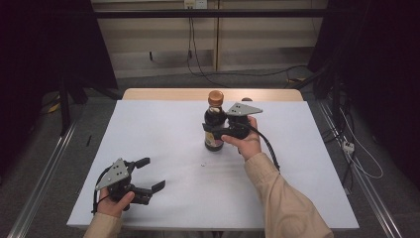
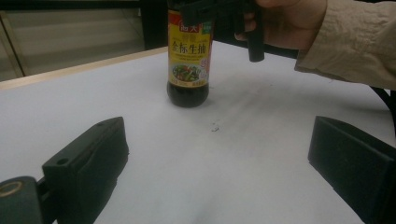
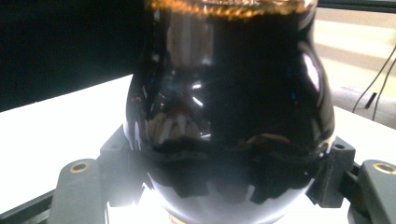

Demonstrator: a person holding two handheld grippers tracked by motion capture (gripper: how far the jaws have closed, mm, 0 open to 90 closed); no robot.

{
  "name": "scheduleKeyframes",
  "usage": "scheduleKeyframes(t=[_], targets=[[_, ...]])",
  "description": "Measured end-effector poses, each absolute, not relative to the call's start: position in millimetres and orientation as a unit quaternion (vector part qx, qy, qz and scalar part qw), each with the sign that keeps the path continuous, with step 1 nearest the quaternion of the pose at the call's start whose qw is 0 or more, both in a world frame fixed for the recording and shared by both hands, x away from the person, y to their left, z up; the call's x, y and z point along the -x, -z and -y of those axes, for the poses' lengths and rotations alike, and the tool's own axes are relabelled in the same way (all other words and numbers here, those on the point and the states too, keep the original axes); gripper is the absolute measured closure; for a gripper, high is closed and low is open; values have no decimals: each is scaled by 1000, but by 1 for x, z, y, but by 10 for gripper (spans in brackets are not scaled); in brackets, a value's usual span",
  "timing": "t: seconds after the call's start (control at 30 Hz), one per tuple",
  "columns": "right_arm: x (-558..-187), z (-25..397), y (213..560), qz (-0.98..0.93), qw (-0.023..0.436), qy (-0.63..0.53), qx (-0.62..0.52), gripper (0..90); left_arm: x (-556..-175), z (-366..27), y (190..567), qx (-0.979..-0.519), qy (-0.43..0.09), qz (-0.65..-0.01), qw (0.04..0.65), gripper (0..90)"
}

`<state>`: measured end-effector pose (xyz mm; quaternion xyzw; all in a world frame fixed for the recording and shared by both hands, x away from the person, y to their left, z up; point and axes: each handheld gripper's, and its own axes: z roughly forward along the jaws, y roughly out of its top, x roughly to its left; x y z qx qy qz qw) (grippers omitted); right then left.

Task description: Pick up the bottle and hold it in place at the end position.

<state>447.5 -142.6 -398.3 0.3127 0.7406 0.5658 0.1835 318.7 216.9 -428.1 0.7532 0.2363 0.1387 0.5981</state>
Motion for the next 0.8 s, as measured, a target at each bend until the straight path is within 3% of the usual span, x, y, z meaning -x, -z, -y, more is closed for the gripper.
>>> scheduleKeyframes(t=[0.8], targets=[[-451, 147, 398, -750, 167, -568, -295, 270, -322, -216, 433, -760, -142, -238, 587, 46]])
